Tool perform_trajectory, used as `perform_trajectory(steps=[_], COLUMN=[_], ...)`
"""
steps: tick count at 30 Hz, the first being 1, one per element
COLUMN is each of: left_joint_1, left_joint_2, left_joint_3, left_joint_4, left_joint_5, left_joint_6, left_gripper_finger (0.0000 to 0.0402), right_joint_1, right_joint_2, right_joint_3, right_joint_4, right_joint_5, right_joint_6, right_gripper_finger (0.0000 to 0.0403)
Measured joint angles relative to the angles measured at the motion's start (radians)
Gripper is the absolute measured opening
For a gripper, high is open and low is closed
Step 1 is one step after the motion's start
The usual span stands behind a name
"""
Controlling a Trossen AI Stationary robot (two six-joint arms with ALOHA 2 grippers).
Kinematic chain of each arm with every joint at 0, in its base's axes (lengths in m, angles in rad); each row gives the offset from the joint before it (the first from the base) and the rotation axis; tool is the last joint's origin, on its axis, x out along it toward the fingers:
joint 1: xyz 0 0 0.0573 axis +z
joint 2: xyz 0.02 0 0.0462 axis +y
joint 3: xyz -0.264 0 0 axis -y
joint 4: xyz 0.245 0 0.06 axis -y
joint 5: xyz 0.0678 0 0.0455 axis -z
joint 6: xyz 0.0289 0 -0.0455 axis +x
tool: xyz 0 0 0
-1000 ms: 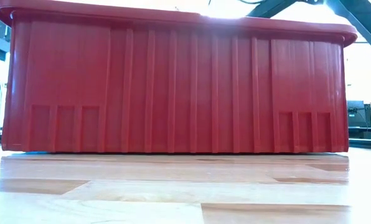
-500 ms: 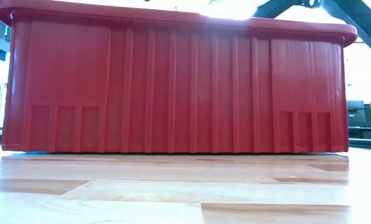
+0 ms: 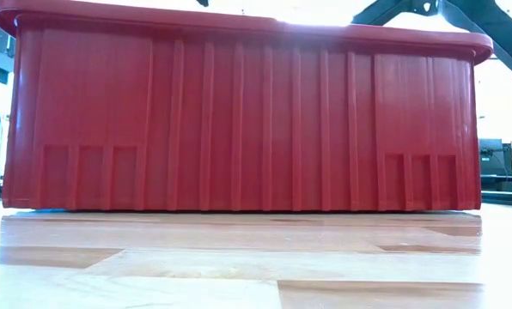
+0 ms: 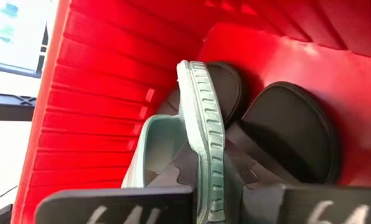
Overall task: Pick and place slides into bin
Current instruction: Stack the green slipper on top of the black slipper in the red bin
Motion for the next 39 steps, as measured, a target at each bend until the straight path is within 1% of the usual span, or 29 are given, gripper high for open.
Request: perform_trajectory(steps=[10,14,20,25,31,39], left_joint_1=[0.0,0.0,0.016,0.015,0.015,0.015], left_joint_2=[0.0,0.0,-0.001,-0.001,0.0,0.0], left_joint_3=[-0.003,-0.035,-0.071,-0.098,-0.116,-0.116], left_joint_4=[0.04,0.072,0.076,0.083,0.104,0.104], left_joint_5=[-0.001,-0.001,0.024,0.024,0.027,0.026], left_joint_6=[0.023,0.036,0.037,0.029,0.029,0.029], left_gripper_finger=[0.0138,0.0138,0.0138,0.0138,0.0138,0.0138], right_joint_1=[0.003,0.004,0.007,0.007,0.007,0.007], right_joint_2=[0.003,0.019,0.023,0.023,0.023,0.023], right_joint_3=[0.0,0.0,0.0,0.0,0.0,0.0], right_joint_4=[0.001,0.021,0.025,0.002,-0.005,-0.005], right_joint_5=[-0.007,-0.037,-0.009,0.01,0.03,0.051], right_joint_6=[-0.007,-0.003,-0.005,-0.002,-0.015,-0.043], right_gripper_finger=[0.0008,0.0008,0.0009,0.0016,0.0036,0.0085])
